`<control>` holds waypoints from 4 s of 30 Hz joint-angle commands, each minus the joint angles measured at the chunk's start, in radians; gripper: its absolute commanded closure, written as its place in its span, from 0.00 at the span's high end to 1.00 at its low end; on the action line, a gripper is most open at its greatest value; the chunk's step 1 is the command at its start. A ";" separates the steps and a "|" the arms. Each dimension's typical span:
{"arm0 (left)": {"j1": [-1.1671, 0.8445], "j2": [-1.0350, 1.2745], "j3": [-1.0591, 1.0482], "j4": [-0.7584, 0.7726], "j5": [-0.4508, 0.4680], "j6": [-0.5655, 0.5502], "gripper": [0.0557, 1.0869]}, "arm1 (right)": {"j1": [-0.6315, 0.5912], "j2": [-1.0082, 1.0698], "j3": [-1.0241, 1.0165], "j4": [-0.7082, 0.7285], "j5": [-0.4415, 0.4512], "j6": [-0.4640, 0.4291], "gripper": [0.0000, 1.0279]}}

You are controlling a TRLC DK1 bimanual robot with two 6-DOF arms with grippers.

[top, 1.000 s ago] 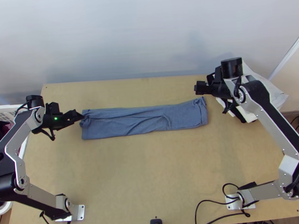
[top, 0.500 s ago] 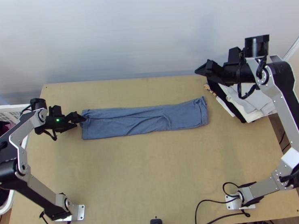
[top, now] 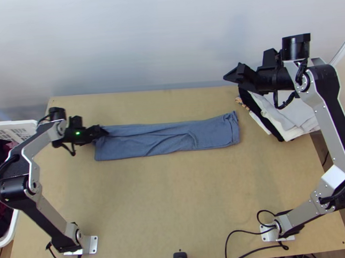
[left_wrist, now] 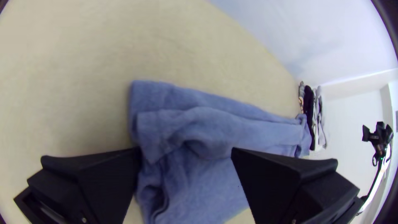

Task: Fold the t-shirt

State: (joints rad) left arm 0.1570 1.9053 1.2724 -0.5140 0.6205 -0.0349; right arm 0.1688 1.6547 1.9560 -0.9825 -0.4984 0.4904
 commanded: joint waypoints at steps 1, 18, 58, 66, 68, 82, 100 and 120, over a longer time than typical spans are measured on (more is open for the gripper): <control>-0.071 0.054 -0.013 -0.003 -0.007 -0.036 0.95 | 0.001 0.020 0.032 -0.010 -0.012 0.016 0.93; 0.052 -0.031 -0.088 0.008 -0.122 0.010 0.04 | -0.014 -0.022 -0.026 -0.013 -0.011 -0.009 0.95; -0.402 -0.114 0.397 -0.366 -0.182 -0.163 0.04 | -0.028 -0.072 -0.134 -0.005 -0.011 -0.053 0.96; -0.502 0.009 0.510 -0.366 -0.206 -0.203 0.04 | -0.028 -0.099 -0.183 0.001 -0.011 -0.058 0.96; -0.516 0.034 0.536 -0.366 -0.208 -0.214 0.04 | -0.026 -0.105 -0.198 0.002 -0.011 -0.059 0.96; -0.594 0.159 0.694 -0.370 -0.225 -0.272 0.04 | -0.008 -0.121 -0.279 0.010 -0.011 -0.070 0.96; -0.755 0.328 0.993 -0.294 -0.234 -0.421 0.96 | 0.038 -0.122 -0.500 0.125 0.004 -0.079 0.96; -0.461 0.066 0.943 -0.428 -0.321 -0.323 0.96 | 0.339 0.212 -0.440 0.272 0.337 -0.069 0.96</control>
State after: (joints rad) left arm -0.3267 2.0724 2.2322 -0.9123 0.3035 -0.3897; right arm 0.4850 1.8088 1.4445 -0.7174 -0.1967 0.4149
